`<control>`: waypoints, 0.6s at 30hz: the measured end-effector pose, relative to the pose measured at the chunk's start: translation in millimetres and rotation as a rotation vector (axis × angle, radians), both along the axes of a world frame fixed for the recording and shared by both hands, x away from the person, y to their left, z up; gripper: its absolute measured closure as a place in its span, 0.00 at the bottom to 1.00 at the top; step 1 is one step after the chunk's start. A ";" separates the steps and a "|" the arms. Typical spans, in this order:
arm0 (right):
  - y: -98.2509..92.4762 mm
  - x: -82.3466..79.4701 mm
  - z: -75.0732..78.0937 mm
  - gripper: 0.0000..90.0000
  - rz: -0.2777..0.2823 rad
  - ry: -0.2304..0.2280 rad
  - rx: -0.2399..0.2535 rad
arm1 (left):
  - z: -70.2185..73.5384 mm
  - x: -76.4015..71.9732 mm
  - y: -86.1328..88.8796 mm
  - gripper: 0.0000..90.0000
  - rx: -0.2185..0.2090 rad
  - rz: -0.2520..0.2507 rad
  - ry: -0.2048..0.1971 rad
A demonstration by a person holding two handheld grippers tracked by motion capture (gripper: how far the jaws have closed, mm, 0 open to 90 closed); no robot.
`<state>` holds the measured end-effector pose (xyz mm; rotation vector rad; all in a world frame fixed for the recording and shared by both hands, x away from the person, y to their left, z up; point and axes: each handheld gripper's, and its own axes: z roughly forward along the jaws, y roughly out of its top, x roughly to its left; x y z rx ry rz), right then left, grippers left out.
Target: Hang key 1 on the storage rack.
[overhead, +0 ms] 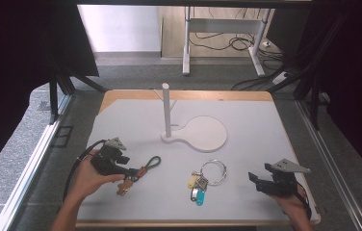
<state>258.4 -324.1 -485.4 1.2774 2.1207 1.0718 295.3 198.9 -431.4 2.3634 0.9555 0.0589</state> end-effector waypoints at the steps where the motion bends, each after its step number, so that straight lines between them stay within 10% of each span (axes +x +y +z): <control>1: 0.1 0.1 -0.2 0.27 0.000 0.000 -0.001 | -0.6 2.2 -2.3 0.42 0.007 -0.007 0.012; 18: -1.5 -2.3 -3.6 0.29 -0.005 0.016 -0.022 | -5.7 19.0 -17.5 0.44 0.101 -0.036 0.056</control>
